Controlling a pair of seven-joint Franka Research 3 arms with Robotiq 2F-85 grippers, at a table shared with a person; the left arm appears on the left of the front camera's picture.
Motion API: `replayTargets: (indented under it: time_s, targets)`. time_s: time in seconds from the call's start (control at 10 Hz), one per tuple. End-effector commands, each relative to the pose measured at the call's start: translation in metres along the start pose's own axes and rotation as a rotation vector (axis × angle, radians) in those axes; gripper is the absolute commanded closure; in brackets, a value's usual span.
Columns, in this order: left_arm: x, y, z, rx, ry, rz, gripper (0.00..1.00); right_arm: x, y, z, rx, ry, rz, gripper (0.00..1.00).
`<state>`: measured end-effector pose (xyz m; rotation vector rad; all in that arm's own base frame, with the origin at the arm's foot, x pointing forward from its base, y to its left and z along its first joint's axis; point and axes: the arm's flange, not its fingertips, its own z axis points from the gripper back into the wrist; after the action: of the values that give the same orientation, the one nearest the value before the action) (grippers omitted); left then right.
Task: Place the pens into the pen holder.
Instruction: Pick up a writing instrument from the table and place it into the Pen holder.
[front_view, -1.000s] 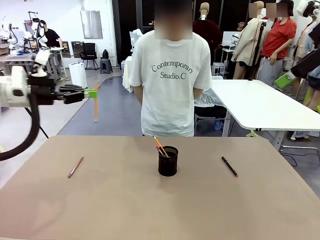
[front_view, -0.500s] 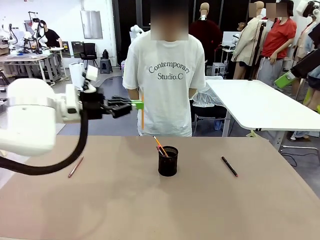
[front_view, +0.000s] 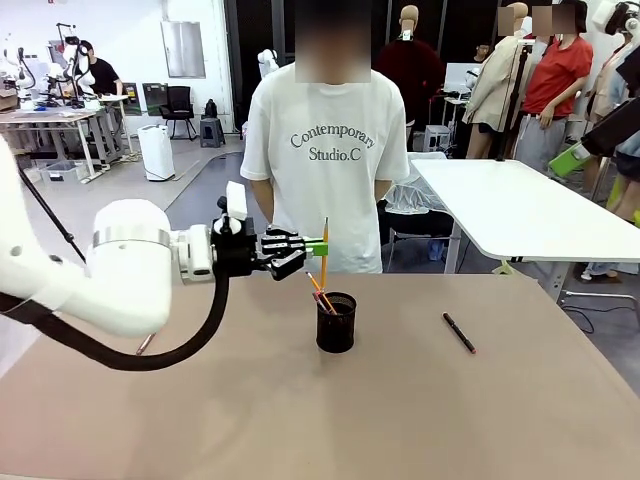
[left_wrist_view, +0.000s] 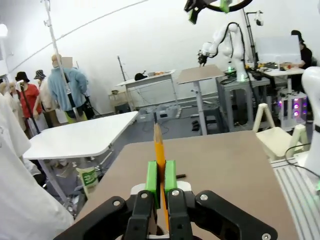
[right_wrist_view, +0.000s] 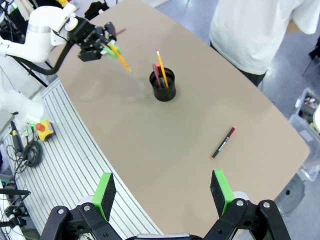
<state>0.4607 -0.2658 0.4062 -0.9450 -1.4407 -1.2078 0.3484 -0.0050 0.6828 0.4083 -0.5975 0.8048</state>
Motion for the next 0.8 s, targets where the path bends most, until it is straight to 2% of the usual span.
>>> replayTargets:
  time_s: [0.0, 0.1, 0.7]
  targets:
    - [-0.009, 0.016, -0.014, 0.095, -0.02, -0.05, 1.0, 0.002, 0.001, 0.001, 0.011, -0.012, -0.004, 0.0]
    - [0.0, 0.0, 0.0, 0.0, 0.0, 0.0, 1.0, 0.002, 0.001, 0.001, 0.011, -0.012, -0.004, 0.0]
    - [-0.002, 0.002, -0.006, 0.013, 0.004, -0.005, 1.0, 0.002, 0.001, 0.001, 0.011, -0.012, -0.004, 0.0]
